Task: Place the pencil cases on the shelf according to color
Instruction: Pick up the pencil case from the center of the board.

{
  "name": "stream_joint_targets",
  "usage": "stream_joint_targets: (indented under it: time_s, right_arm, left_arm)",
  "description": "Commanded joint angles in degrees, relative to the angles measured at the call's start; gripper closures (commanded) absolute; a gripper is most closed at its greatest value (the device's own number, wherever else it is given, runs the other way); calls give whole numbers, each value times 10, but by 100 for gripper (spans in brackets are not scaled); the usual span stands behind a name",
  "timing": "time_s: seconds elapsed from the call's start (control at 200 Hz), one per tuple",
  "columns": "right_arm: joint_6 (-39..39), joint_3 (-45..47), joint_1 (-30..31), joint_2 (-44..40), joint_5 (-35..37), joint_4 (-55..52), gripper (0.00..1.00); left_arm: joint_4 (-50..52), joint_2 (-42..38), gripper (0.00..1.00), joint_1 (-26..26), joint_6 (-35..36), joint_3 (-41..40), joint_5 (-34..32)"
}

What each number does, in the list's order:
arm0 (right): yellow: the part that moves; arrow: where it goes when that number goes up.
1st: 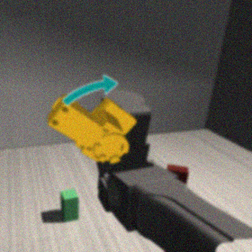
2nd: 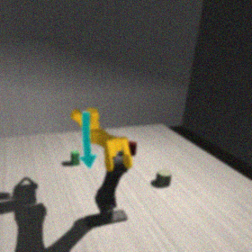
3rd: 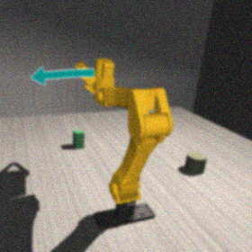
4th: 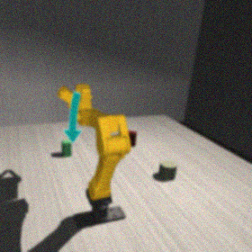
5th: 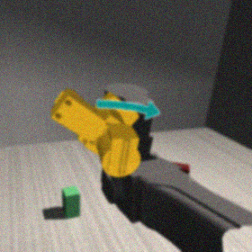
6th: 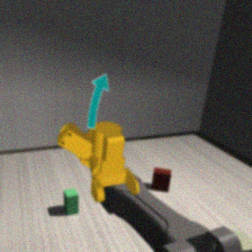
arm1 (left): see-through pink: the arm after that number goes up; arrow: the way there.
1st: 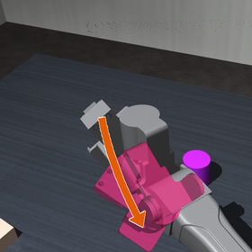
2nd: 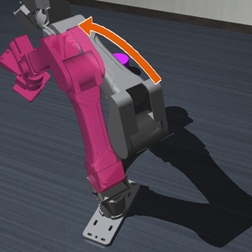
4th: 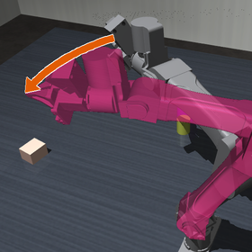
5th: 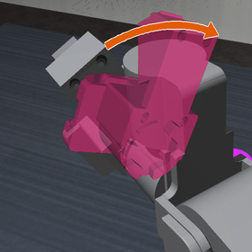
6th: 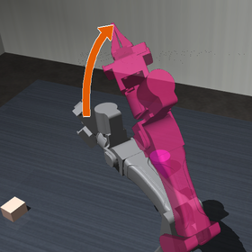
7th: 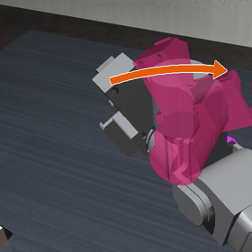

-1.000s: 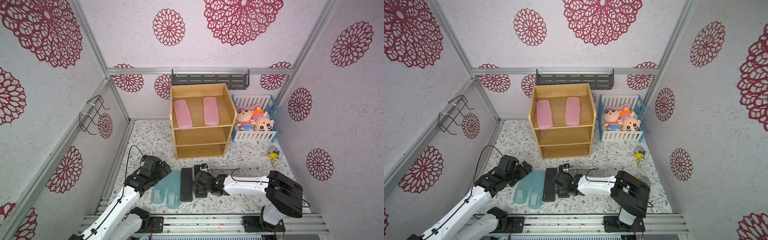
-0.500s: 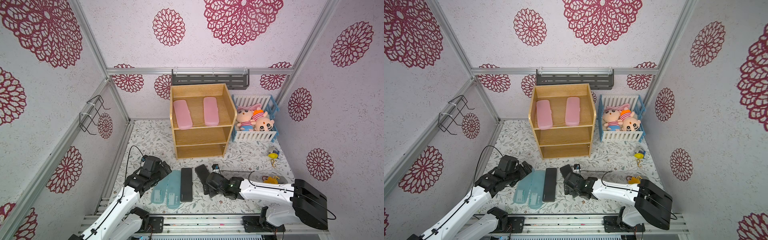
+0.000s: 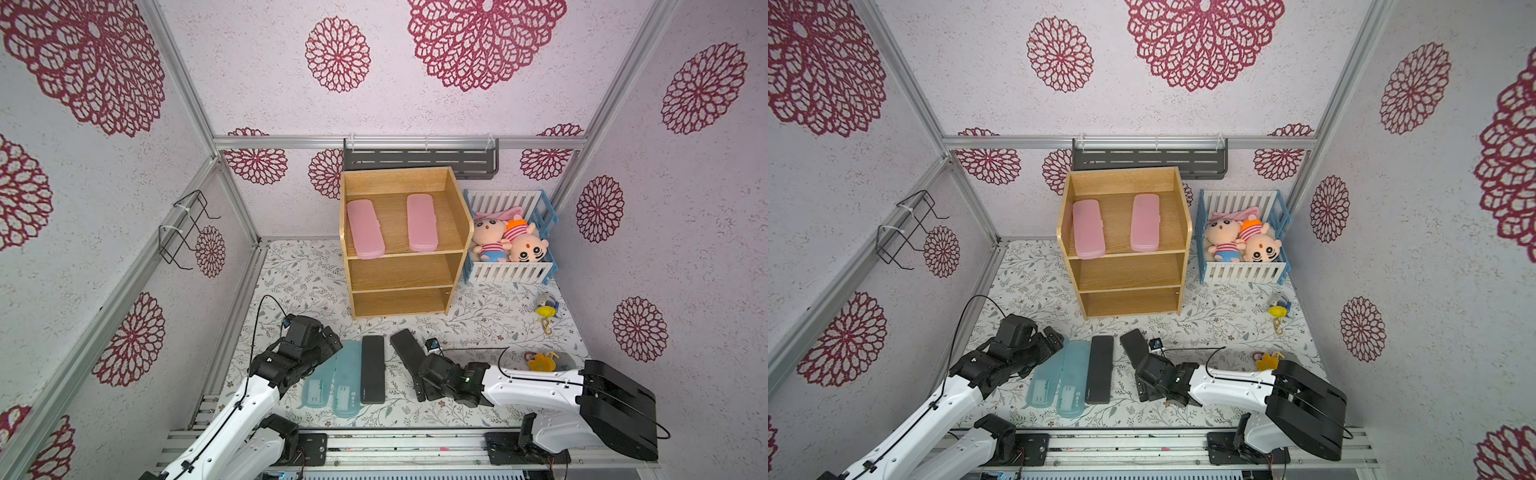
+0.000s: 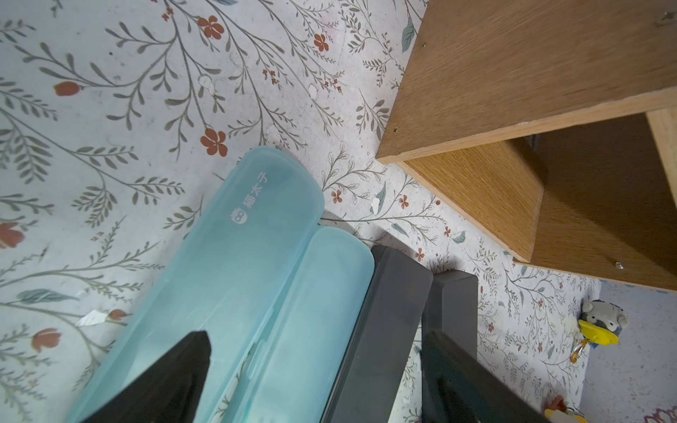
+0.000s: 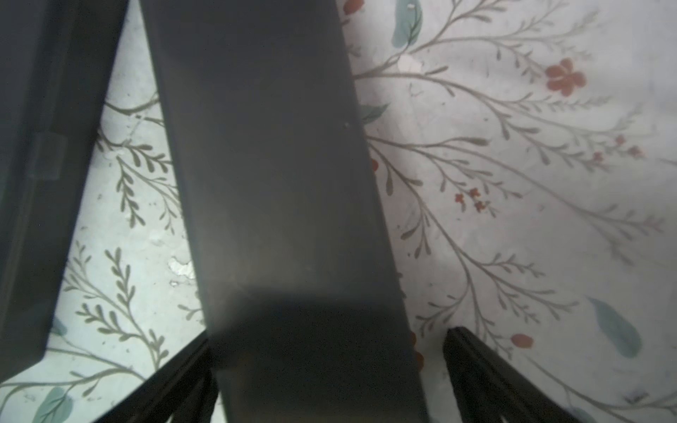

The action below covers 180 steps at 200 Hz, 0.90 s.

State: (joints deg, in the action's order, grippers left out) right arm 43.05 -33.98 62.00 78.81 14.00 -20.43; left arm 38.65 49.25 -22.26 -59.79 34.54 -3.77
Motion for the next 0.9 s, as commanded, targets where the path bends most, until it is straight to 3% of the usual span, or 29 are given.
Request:
stream_joint_targets:
  time_s: [0.0,0.145,0.27,0.455,0.68,0.895]
  right_arm:
    - [-11,24,9,-3,-10,47,1]
    - [1,47,24,3,-6,80,2]
    - [7,58,38,6,2,95,9]
    - [34,55,71,-27,56,70,32]
    - [72,47,107,-192,133,-13,38]
    - [62,14,111,-324,173,-76,39]
  left_arm:
    - [4,-3,3,-6,-2,3,-9]
    - [5,0,3,-9,-5,6,-12]
    - [9,1,3,-10,-5,12,-15]
    - [13,1,3,-11,-4,21,-19]
    - [17,-1,3,-13,-4,23,-20]
    - [17,-6,3,-15,-5,20,-25]
